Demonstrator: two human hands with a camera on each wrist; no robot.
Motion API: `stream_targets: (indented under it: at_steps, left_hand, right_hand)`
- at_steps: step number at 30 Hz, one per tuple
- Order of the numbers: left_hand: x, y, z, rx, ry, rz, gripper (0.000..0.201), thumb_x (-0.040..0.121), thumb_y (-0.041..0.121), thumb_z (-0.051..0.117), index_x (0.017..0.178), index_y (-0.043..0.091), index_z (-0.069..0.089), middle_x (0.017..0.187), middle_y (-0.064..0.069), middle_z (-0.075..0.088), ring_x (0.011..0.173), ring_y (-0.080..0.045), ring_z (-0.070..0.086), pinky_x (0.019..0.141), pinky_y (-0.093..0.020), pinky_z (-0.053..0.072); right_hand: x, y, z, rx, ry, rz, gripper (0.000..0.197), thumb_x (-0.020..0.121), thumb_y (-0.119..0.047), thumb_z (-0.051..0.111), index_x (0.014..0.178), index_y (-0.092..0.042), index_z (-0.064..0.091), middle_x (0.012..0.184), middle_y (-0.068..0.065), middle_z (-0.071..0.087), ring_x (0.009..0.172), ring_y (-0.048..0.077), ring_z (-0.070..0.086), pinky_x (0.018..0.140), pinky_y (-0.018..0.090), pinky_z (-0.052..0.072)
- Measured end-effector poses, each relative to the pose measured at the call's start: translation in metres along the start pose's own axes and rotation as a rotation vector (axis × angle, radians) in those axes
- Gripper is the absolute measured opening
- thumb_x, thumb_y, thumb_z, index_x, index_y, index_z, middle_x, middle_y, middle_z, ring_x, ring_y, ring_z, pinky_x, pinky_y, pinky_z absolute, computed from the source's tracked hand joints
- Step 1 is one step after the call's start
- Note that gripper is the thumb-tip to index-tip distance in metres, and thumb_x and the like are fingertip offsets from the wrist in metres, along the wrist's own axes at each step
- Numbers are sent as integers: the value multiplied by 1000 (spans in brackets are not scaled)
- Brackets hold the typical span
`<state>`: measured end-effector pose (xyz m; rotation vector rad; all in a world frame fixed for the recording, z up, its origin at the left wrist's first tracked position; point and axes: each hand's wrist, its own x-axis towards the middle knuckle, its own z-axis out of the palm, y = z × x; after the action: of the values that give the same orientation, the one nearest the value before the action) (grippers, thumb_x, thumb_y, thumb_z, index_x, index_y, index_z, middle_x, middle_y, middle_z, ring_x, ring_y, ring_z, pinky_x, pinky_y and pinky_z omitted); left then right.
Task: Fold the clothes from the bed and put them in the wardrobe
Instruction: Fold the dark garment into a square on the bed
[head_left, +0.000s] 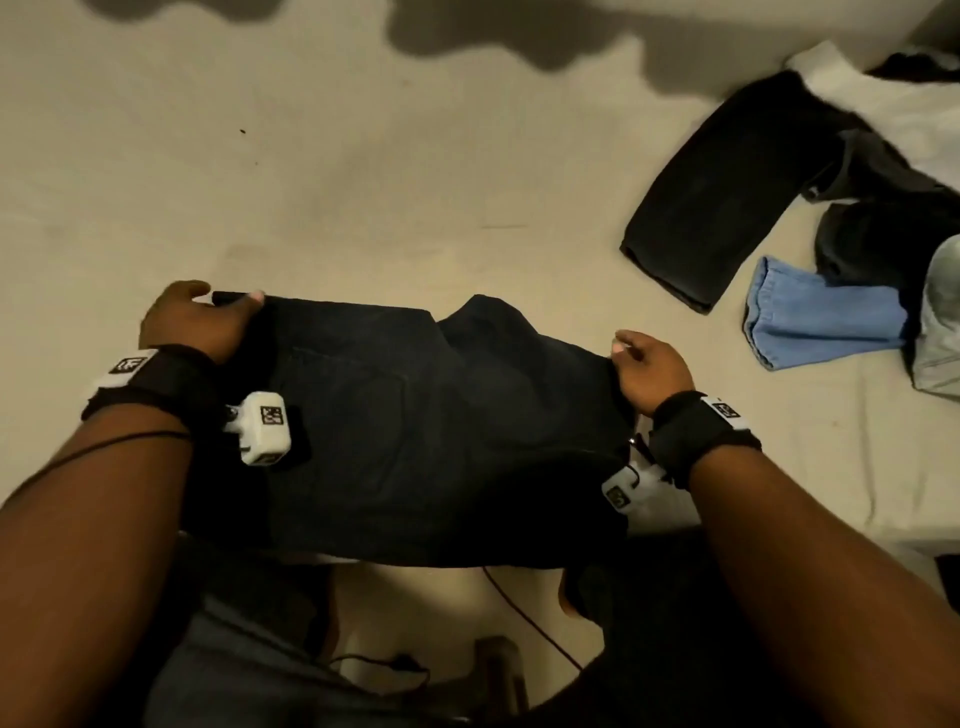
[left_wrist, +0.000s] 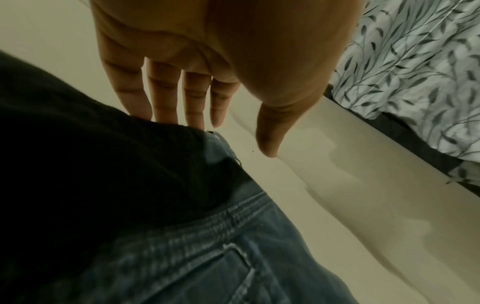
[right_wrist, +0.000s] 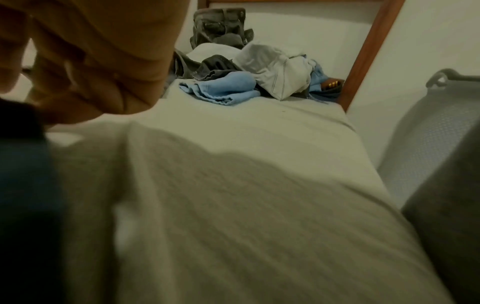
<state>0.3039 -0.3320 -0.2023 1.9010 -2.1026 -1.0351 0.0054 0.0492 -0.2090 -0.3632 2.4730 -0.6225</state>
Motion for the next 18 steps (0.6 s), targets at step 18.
stream_targets:
  at_steps: [18]
  left_hand:
    - [26, -22, -3, 39, -118, -46, 53, 87, 53, 72, 124, 15, 70, 126, -9, 69, 116, -30, 64, 105, -39, 48]
  right_hand:
    - [19, 13, -9, -207, -164, 175, 12, 84, -20, 70, 88, -9, 73, 91, 7, 70, 90, 27, 64, 81, 35, 53]
